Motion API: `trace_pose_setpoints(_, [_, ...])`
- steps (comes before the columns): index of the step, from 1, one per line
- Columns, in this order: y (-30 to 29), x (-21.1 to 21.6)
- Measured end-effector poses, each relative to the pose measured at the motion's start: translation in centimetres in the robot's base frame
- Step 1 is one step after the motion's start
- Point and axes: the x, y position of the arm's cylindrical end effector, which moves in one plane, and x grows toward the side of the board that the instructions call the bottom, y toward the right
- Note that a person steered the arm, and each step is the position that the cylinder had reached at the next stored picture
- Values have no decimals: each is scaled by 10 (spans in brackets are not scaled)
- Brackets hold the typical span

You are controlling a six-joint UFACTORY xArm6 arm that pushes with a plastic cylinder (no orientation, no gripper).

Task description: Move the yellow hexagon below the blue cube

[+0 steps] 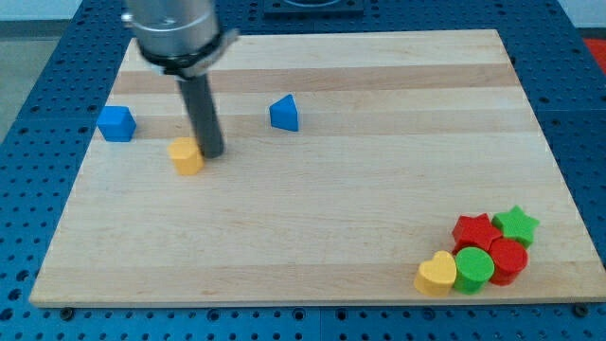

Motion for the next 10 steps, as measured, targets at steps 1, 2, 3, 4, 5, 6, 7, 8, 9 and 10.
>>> trace_pose_setpoints(1, [-20,5])
trace_pose_setpoints(2, [25,14])
trace_pose_setpoints(3, [14,38])
trace_pose_setpoints(4, [-40,37])
trace_pose_setpoints(5, [-87,34])
trace_pose_setpoints(6, [-106,35])
trace_pose_setpoints(7, [-112,52])
trace_pose_setpoints(8, [-145,52])
trace_pose_setpoints(9, [-146,35])
trace_pose_setpoints(10, [-135,16])
